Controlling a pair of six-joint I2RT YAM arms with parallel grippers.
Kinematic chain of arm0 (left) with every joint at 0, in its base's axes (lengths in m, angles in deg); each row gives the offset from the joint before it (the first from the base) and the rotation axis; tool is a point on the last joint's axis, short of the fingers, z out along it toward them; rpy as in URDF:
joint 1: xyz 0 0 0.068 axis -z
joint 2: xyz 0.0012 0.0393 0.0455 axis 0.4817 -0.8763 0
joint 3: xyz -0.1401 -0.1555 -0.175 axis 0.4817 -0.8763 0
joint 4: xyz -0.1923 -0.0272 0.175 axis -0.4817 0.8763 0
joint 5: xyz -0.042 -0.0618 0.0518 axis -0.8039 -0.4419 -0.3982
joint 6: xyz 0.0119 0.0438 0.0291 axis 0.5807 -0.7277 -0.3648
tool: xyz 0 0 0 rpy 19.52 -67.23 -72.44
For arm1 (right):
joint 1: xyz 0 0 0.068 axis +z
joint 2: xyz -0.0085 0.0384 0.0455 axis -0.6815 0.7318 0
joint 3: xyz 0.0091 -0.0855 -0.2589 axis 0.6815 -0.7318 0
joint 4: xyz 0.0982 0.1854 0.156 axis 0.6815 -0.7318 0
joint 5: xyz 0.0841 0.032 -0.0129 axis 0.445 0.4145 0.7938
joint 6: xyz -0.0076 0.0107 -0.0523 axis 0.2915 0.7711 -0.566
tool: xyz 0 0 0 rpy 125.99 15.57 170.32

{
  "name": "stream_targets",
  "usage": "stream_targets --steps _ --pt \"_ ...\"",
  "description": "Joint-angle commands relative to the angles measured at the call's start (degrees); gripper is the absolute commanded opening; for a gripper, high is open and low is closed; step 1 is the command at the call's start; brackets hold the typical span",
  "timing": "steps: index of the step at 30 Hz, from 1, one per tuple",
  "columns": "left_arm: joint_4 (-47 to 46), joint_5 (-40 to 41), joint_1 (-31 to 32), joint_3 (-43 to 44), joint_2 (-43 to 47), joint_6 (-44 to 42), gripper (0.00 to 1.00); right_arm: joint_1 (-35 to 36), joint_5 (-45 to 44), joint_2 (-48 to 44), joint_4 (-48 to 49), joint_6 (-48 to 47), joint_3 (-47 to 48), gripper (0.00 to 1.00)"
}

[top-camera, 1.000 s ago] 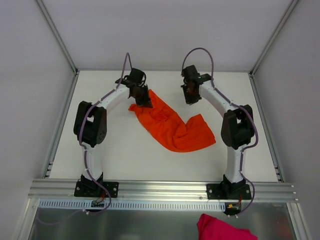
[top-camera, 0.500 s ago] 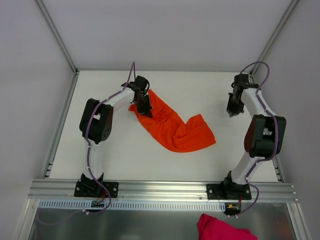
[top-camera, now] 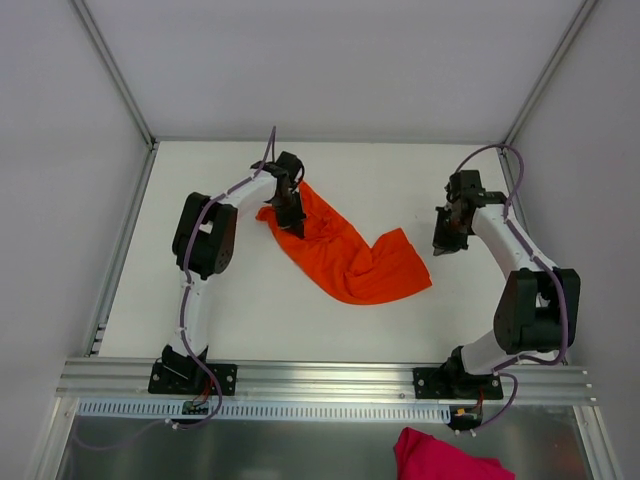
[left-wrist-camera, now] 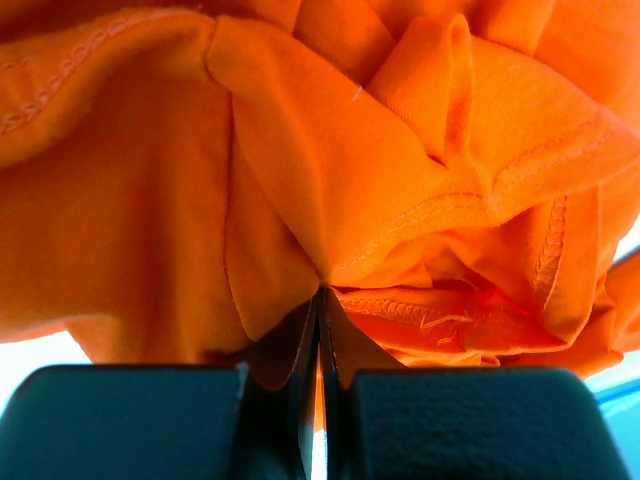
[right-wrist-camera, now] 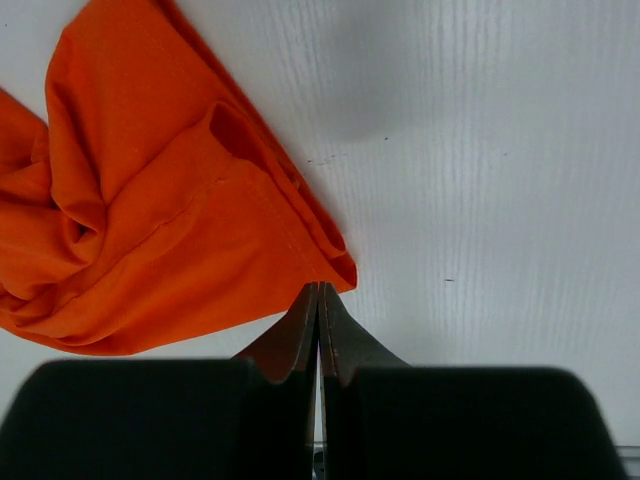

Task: Fold and stack the t-shirts
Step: Rotate the tshirt 90 degrees

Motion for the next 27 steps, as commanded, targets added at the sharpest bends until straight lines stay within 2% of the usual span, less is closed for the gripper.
stream_targets --steps 1,6,14,19,27 --pt "4.6 4.0 -0.3 4.2 -2.3 1.3 0.0 0.3 4.5 0.3 1.9 1.9 -1.2 0.01" --pt "10.4 2.8 -1.6 13.5 -9.2 2.2 0.0 1.3 11.2 5.0 4.3 1.9 0.0 0.01" --pt "11.9 -2.6 -3.4 26.0 -17.5 4.5 0.0 7.5 15.0 6.3 4.1 1.3 4.0 0.01" --pt "2.0 -12.1 -4.0 25.3 -17.8 6.0 0.0 11.7 16.9 3.8 4.0 -0.3 3.7 0.01" --pt "-5.9 -15.4 -6.3 25.7 -18.7 10.5 0.0 13.7 15.3 2.0 1.1 -3.1 3.2 0.01"
